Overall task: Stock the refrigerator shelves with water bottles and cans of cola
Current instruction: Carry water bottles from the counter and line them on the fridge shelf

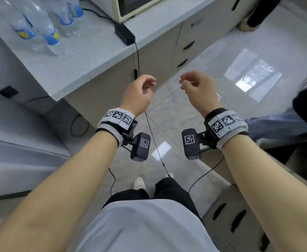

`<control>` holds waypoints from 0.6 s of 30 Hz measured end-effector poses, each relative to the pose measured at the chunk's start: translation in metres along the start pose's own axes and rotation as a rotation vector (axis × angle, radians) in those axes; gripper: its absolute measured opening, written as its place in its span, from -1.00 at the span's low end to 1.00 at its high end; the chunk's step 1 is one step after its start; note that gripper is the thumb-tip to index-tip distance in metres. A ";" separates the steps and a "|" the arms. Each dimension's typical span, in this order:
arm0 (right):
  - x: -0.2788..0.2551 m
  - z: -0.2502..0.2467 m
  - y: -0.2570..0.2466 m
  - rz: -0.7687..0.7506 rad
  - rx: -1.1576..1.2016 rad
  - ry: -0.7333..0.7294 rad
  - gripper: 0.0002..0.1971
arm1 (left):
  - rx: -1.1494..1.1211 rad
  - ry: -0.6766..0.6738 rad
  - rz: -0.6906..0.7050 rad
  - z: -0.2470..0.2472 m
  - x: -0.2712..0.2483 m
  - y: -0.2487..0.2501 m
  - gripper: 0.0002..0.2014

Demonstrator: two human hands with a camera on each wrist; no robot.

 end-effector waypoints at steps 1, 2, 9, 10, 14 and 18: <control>0.016 0.006 -0.006 -0.017 -0.004 -0.028 -0.80 | 0.001 0.036 -0.022 -0.005 0.010 -0.007 -0.65; 0.031 0.013 -0.012 -0.029 -0.009 -0.063 -0.80 | 0.008 0.064 -0.045 -0.010 0.019 -0.015 -0.65; 0.152 0.065 -0.046 -0.127 -0.056 -0.287 -0.81 | 0.091 0.209 -0.205 -0.044 0.086 -0.075 -0.67; 0.170 0.073 -0.053 -0.145 -0.069 -0.321 -0.81 | 0.099 0.241 -0.225 -0.050 0.094 -0.082 -0.66; 0.229 0.105 -0.089 -0.214 -0.108 -0.461 -0.81 | 0.140 0.330 -0.307 -0.072 0.119 -0.101 -0.66; 0.265 0.150 -0.128 -0.304 -0.134 -0.608 -0.81 | 0.214 0.436 -0.385 -0.104 0.134 -0.118 -0.68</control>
Point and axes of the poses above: each hand's wrist, its own x-axis towards the middle knuckle, its own z-axis out of the palm, y = z × x, the point moved 3 cm from there along x, towards the middle knuckle, and after that the axes turned 14 degrees about z, right-handed, at the moved point
